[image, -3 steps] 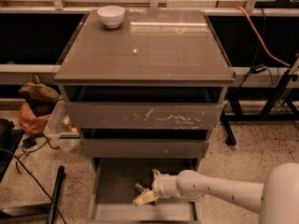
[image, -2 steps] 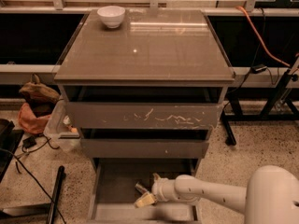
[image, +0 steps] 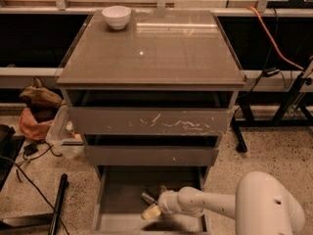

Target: Pick redbull can from bottom drawer and place on counter

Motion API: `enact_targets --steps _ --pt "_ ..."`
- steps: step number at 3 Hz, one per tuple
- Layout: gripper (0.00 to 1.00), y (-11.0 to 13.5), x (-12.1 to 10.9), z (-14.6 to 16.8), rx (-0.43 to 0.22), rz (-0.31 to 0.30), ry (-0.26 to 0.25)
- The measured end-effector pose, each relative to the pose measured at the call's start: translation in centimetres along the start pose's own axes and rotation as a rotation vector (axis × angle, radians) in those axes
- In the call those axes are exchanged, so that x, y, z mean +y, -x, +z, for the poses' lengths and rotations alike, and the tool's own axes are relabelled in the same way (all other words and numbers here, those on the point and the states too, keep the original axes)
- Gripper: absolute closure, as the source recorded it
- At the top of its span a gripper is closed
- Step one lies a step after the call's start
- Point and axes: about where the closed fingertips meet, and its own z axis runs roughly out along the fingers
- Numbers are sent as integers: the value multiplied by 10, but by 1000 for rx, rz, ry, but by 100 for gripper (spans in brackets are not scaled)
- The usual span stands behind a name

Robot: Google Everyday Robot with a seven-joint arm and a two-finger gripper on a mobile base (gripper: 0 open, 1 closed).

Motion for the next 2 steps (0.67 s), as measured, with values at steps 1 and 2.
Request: enact_targets --steps 1,2 --pt "0 -6 -9 15 28 -8 -38" --pt "0 -11 -13 28 41 -7 -49"
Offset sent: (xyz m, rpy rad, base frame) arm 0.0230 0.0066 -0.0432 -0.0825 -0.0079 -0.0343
